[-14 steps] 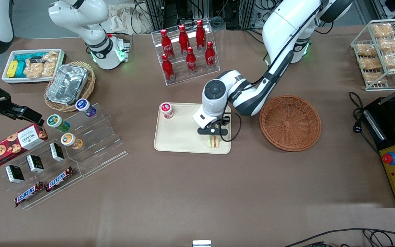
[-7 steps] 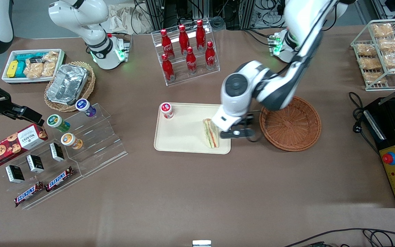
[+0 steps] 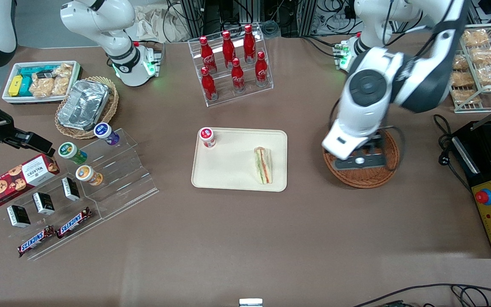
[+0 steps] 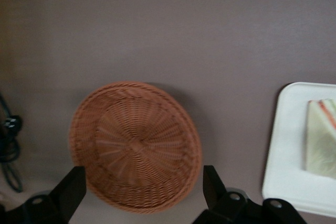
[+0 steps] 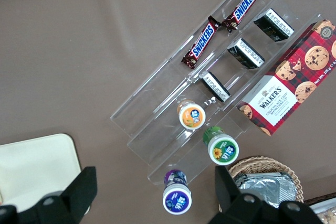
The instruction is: Place sandwich from basket to tray
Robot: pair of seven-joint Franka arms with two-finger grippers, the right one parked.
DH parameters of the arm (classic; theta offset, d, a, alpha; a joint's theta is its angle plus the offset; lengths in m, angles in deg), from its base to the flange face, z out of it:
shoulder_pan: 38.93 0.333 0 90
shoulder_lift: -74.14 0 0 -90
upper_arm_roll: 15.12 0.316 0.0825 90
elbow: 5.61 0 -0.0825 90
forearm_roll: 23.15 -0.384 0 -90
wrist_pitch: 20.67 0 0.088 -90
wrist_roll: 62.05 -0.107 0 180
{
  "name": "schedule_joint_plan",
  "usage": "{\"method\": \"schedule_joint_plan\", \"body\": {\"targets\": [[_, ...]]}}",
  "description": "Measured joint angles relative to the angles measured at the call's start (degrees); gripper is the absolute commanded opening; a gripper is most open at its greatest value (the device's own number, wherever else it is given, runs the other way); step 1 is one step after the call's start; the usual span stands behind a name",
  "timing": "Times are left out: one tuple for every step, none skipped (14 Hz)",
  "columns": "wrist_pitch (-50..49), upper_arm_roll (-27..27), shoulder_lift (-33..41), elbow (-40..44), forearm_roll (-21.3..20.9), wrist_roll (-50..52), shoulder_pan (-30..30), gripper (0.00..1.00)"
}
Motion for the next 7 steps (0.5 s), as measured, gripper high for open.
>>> {"method": "schedule_joint_plan", "body": {"targets": [[-1.1,0.0,1.1,0.0,0.0,-2.6,1.7,0.99],[-1.7,0.1,2.1,0.0,0.0,-5.1,3.5,0.99],[-1.9,0.1,3.2,0.0,0.0,-7.4,5.1,0.99],[-2.2,0.1,4.2,0.0,0.0,-9.3,6.6,0.99],[-2.8,0.1,5.2,0.0,0.0,-10.4,7.9,0.99],[-3.3,0.1,6.0,0.0,0.0,-10.7,9.2,0.99],[-3.5,0.2,6.7,0.0,0.0,-11.0,10.7,0.99]]}}
